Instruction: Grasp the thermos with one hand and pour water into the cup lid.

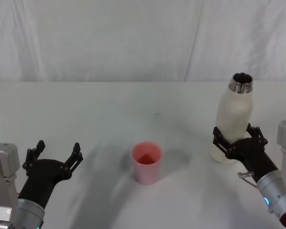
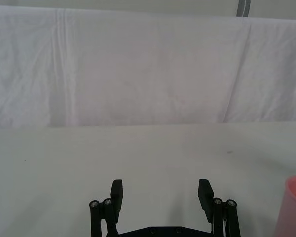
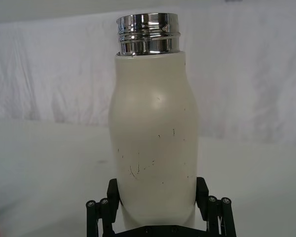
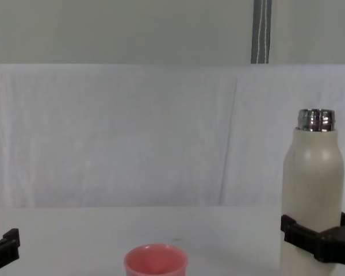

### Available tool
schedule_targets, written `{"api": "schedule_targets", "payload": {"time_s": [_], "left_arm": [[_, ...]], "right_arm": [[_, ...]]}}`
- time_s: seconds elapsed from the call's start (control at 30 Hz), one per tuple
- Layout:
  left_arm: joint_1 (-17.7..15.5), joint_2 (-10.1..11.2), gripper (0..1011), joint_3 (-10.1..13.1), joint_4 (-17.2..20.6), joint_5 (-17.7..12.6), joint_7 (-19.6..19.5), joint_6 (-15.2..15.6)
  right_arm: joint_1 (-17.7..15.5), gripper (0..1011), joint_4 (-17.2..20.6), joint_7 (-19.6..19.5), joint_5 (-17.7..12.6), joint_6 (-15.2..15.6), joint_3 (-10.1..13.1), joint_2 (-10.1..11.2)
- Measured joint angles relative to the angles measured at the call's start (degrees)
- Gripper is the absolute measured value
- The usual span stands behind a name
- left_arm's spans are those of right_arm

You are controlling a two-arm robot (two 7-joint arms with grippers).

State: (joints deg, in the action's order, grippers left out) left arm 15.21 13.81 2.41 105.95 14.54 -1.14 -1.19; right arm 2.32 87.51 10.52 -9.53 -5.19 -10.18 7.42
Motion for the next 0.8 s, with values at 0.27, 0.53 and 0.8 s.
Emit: {"api": "schedule_targets", "payload": {"time_s": [0.27,0.53,0.8], "left_arm": [[0.0,0.0,1001,0.0,0.0,0.0,0.0,0.0],[0.0,0.0,1001,0.0,0.0,0.0,0.0,0.0],[0.0,0.0,1001,0.0,0.0,0.0,0.0,0.0]], "right_arm": [[-0.1,950,4.0,-1.9,5.3,0.9,-1.1,1.7],[-0.3,950,7.4,-3.4,11.9,2.0,-2.1,3.4],[-1.2,950,9.5,-4.4,18.5,2.7,-3.0,4.7]]}}
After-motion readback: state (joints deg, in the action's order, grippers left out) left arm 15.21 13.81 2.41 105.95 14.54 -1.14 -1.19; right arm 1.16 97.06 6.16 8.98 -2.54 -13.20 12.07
